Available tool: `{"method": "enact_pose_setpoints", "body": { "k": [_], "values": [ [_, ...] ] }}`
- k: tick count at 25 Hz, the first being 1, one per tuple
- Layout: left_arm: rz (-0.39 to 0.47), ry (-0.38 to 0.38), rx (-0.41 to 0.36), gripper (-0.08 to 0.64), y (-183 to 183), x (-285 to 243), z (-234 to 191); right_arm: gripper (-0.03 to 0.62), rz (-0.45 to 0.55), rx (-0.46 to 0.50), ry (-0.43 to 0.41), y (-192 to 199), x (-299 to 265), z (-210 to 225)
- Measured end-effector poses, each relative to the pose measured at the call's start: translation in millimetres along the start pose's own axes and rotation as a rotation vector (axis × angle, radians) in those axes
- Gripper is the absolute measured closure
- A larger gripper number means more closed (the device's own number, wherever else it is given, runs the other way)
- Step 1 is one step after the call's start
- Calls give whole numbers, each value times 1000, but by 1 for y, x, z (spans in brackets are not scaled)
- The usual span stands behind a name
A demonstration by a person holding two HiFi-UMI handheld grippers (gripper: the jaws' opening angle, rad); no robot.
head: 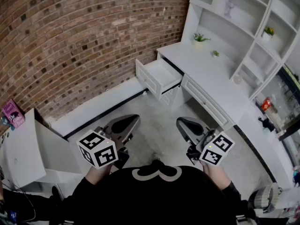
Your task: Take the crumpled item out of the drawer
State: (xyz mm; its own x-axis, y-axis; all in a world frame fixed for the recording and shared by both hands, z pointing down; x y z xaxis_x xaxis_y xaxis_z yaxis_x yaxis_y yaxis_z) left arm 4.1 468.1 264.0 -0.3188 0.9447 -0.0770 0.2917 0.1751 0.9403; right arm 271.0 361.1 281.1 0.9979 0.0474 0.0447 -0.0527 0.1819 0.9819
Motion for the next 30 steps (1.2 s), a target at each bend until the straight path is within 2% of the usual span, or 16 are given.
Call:
{"method": "enact_pose_setpoints", "body": {
  "k": [8, 14, 17, 21, 26, 30],
  "values": [
    [-30, -1, -10, 558, 1, -9, 1, 583, -6, -11, -2, 6, 2, 6],
    [-33, -14, -18, 557, 2, -16, -7, 572, -37, 26, 78, 11, -2, 23],
    [-28, -28, -15, 557, -2, -19, -11, 507, -78, 77, 116, 6, -5, 32],
    [-35, -45, -5, 558, 0, -25, -25, 406, -87, 81, 134, 5, -12, 47],
    [-51, -56, 7, 557, 1, -44, -46, 324, -107, 74, 130, 11, -26, 77],
    [-76, -73, 17, 557, 1, -68, -71, 293, -109, 44, 126, 19, -42, 110]
  ]
}}
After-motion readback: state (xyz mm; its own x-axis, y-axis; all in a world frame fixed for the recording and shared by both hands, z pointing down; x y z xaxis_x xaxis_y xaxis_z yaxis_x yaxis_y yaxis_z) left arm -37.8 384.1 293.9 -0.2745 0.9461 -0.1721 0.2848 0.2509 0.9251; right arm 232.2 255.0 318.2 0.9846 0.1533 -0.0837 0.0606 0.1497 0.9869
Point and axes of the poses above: the fingertips, and each gripper's own axes: x backward along the fingers, z to its right, y out of its underside, the point moved 10 cm from there along x, backward along the fingers, and after that the axes turned 10 degrees about -y, right-handed, at the moved point
